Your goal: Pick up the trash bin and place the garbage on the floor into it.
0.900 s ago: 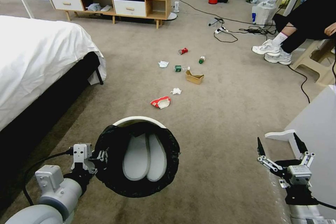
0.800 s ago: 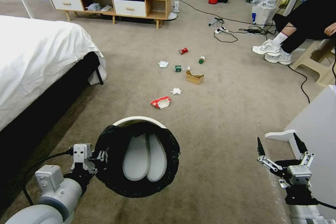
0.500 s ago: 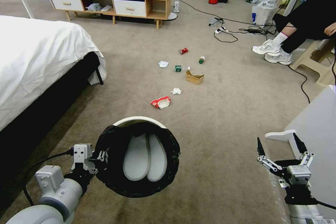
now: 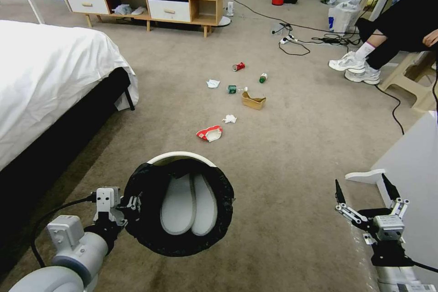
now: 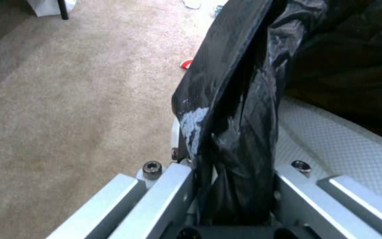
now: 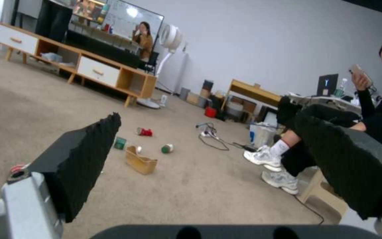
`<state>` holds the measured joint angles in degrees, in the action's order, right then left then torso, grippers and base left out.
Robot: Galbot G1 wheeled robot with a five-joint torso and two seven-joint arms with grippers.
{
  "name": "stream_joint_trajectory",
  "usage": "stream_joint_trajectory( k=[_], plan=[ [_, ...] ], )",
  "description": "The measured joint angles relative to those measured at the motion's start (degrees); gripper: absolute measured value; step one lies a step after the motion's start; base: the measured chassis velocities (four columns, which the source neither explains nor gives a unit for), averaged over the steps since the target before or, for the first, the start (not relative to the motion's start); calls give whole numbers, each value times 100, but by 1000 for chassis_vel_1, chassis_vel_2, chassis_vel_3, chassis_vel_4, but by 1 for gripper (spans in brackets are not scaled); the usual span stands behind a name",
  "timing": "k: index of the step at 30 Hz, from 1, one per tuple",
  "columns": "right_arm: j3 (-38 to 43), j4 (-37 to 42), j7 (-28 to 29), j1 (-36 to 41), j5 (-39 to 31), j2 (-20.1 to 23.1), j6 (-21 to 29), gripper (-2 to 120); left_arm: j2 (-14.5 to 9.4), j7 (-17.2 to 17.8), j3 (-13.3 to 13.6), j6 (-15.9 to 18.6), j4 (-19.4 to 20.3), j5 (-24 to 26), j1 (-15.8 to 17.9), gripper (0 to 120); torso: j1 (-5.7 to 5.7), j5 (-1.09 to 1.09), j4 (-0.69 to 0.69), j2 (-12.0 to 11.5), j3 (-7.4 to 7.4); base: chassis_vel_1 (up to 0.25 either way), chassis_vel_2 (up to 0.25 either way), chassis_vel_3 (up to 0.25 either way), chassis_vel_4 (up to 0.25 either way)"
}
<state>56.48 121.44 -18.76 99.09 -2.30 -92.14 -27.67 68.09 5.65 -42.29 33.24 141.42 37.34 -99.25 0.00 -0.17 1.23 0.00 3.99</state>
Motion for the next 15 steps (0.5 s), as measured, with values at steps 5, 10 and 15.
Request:
stream_joint_trajectory(
  k=[5, 10, 15],
  plan=[
    [0, -16, -2, -2, 3, 0, 1, 100, 0, 0, 0, -4, -11, 0, 3, 1, 0, 0, 0, 0, 0, 0, 0, 0, 0],
    [-5, -21, -2, -2, -1, 0, 0, 100, 6, 1, 3, -19, -28, 0, 14, 1, 0, 0, 0, 0, 0, 0, 0, 0, 0],
    [-20, -31, -6, -4, -29, 0, -32, 100, 17, 2, 12, -29, -44, 0, 26, 1, 0, 1, 0, 0, 0, 38, 37, -45, -42]
  ],
)
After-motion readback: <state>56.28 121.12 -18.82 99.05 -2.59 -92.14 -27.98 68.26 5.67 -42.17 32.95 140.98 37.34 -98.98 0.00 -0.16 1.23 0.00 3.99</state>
